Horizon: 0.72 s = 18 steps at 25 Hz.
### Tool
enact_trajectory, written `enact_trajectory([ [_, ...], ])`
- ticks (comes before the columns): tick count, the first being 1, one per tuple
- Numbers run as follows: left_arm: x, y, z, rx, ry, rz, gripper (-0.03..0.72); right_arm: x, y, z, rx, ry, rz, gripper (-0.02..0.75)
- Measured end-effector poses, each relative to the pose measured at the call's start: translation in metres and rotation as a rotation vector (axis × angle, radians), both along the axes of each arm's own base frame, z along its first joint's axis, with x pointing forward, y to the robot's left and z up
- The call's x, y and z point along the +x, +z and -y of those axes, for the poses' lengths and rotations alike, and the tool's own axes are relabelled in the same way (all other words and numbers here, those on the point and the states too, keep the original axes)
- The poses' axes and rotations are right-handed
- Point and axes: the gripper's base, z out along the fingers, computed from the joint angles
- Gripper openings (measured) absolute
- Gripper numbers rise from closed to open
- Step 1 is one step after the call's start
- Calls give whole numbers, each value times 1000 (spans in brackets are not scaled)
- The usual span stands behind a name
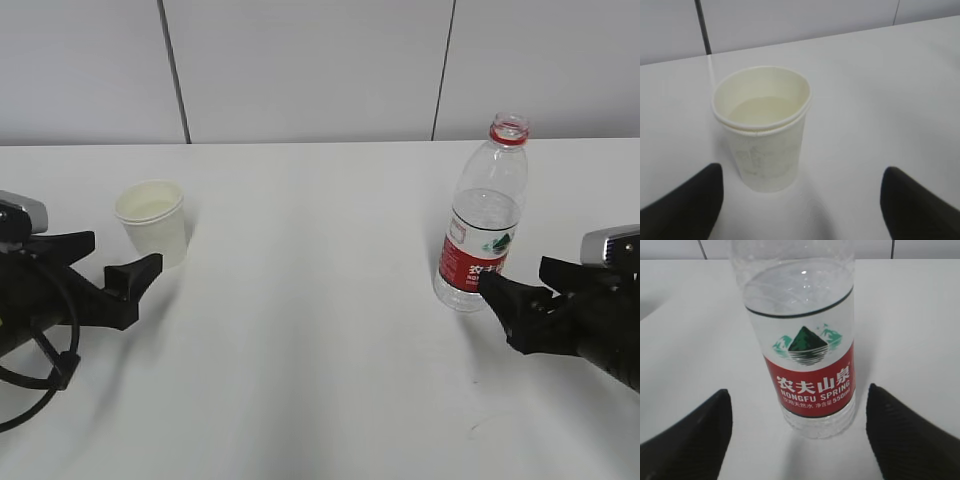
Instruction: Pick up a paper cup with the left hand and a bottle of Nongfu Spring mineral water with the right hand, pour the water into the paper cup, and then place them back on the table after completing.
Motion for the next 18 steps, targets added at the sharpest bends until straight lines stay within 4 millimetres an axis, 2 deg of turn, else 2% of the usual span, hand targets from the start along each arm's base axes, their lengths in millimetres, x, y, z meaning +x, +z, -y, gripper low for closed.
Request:
enact_trajectory([
  [10, -7, 15, -6, 107, 22, -109, 554, -6, -4, -2, 0, 21, -139, 597],
  [18, -14, 21, -11, 140, 64, -214, 552, -16, 11, 1, -31, 10, -221, 596],
])
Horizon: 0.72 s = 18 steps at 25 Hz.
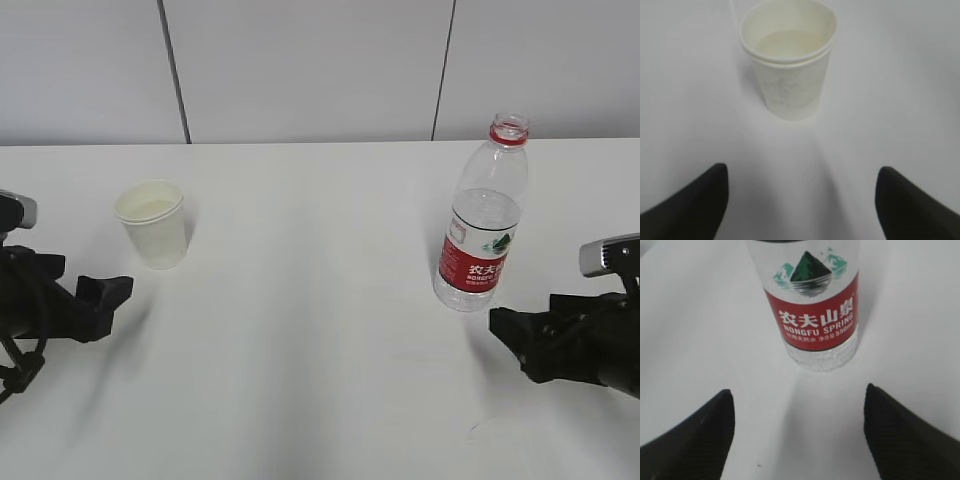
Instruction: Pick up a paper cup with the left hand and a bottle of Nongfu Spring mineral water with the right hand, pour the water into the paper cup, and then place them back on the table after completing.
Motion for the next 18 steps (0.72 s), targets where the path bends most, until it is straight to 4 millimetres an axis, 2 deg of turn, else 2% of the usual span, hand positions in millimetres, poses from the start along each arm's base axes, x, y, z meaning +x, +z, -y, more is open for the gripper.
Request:
enact_trajectory([
  [6, -9, 4, -5, -14, 65, -95, 552, -12, 15, 7, -63, -47, -94, 596],
  [12, -19, 28, -10, -40, 132, -102, 547, -15, 37, 16, -78, -158, -204, 593],
  [18, -36, 51, -18, -36, 207, -118, 505, -15, 60, 27, -139, -286, -390, 591],
])
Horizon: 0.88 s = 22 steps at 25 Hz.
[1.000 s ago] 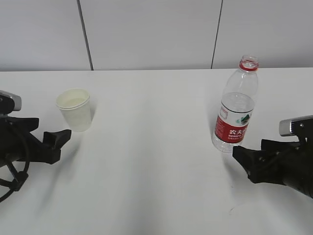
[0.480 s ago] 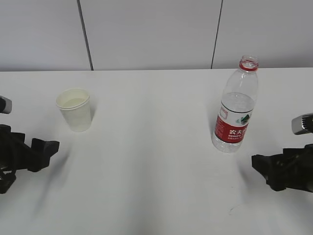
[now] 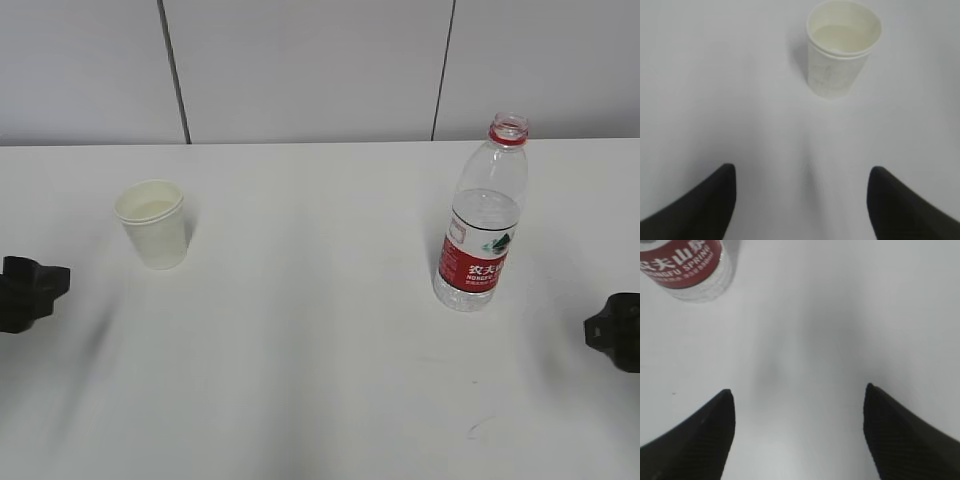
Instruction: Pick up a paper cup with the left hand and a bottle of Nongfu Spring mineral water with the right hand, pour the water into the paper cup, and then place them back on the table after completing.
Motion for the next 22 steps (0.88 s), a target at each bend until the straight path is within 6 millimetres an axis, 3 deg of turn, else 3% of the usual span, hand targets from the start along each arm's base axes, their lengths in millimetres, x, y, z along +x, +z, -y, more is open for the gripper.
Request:
enact_trajectory([
  [8, -7, 38, -11, 56, 127, -178, 473, 3, 39, 5, -46, -95, -269, 590],
  [18, -36, 52, -24, 188, 252, -703, 459, -13, 67, -13, 96, 33, -574, 589],
  [22, -43, 59, -21, 207, 182, -805, 455, -11, 78, -14, 107, 56, -564, 589],
])
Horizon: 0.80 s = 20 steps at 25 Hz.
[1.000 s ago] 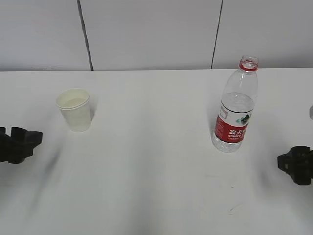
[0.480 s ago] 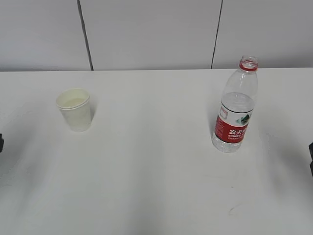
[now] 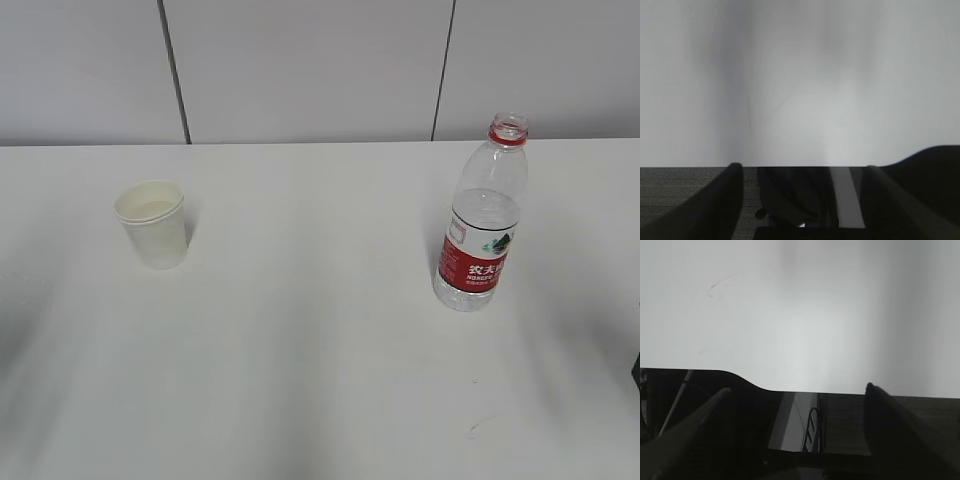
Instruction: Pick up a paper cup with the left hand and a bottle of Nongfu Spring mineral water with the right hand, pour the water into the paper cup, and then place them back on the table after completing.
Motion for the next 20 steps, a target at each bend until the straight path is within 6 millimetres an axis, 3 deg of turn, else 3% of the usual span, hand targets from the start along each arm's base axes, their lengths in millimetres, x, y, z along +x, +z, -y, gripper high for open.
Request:
enact_trajectory([
  [8, -4, 6, 10, -98, -75, -66, 447, -10, 14, -1, 26, 3, 60, 589],
  [20, -4, 6, 11, -109, -93, -71, 447, -38, 41, 2, 42, 7, 209, 589],
])
